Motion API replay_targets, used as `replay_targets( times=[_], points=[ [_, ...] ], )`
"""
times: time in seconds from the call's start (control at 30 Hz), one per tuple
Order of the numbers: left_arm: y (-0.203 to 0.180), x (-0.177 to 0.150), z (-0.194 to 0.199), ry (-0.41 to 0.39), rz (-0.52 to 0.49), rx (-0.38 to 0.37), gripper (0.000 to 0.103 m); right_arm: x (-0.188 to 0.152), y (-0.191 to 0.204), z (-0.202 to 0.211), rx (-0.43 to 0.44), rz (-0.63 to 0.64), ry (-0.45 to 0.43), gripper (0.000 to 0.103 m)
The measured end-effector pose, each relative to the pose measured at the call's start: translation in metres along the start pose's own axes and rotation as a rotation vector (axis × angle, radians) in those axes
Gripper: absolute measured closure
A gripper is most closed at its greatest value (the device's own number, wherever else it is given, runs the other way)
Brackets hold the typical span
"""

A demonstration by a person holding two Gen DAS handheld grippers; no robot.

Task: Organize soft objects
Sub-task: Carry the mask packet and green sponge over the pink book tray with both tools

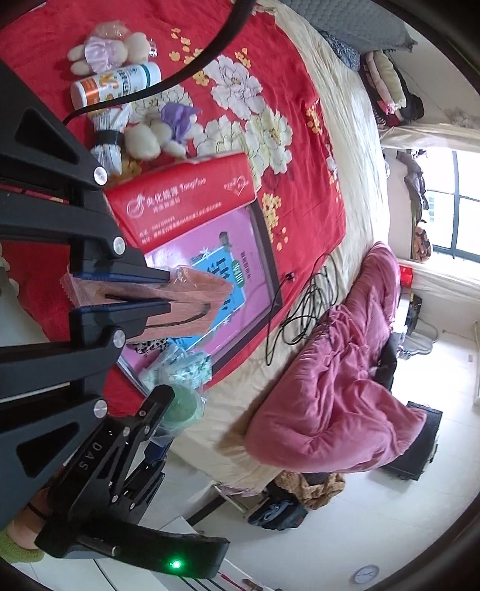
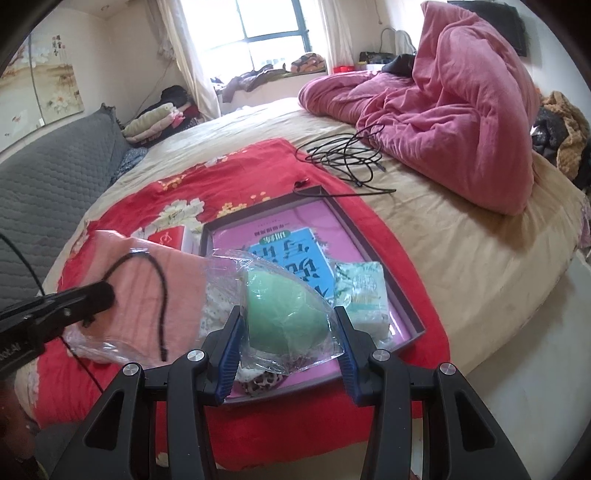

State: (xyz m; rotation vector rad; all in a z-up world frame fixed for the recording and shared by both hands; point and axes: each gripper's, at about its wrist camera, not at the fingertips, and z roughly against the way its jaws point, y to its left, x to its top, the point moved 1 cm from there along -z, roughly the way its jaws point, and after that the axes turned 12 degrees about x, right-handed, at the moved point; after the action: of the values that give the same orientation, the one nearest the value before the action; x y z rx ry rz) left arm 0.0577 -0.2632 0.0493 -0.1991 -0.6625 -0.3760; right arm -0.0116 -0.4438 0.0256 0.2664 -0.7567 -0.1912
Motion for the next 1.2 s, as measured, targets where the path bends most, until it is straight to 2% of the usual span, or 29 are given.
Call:
replay_targets(
  times=[0.4,0.57,0.93,1.2],
  points=[
    [-0.021,-0.011,-0.049,0.087,-0.048,0.005,0.094,-0.011,-0.020,-0.018,0.005,-0.027,0.063,0.055],
    [-0.027,-0.013,-0.071,0.116,-0.083,0.033,0.094,-0.015,-0.025,-0.027,0.004,-0.035,0.082,0.055],
    [-0.027,-0.006,-0.101,0.132,-0.103,0.073,0.094,-0.020,-0.032,-0.048,0.003,-0.035,0.130,0.055],
    [-0.024,-0.001,-0.108,0.131,-0.108,0.078,0.093,-0.025,-0.030,-0.068,0.009,-0.035,0.160,0.055]
  ],
)
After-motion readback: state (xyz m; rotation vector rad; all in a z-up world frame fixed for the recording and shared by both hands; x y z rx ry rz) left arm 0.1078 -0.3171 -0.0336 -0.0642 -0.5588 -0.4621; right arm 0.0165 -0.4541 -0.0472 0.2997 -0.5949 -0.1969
